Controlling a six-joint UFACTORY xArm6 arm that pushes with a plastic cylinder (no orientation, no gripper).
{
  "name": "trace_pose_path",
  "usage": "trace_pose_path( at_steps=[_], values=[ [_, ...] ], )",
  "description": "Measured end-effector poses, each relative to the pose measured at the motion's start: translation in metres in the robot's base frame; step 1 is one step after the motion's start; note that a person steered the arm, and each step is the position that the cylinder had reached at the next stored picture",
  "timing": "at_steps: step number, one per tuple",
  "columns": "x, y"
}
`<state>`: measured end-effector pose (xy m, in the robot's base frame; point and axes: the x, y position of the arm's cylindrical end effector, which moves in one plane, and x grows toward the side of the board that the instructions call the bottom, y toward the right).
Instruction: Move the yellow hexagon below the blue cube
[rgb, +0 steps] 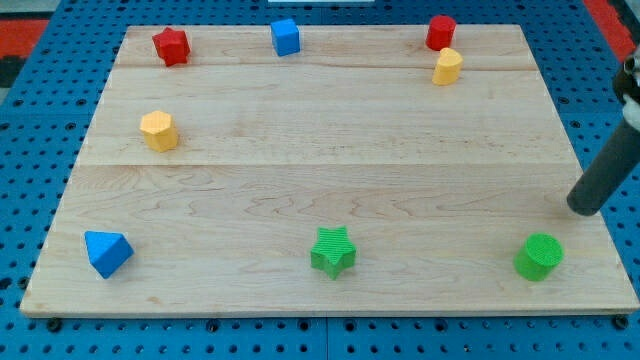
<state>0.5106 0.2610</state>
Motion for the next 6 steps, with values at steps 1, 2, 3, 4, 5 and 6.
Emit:
trace_pose_path(
  at_steps=[1, 2, 3, 4, 5, 6],
  values=[
    [-0.068, -0.137],
    [-0.072, -0.298],
    [-0.071, -0.445],
    [-0.102, -0.486],
    [-0.124, -0.527],
    [-0.126, -0.413]
  ],
)
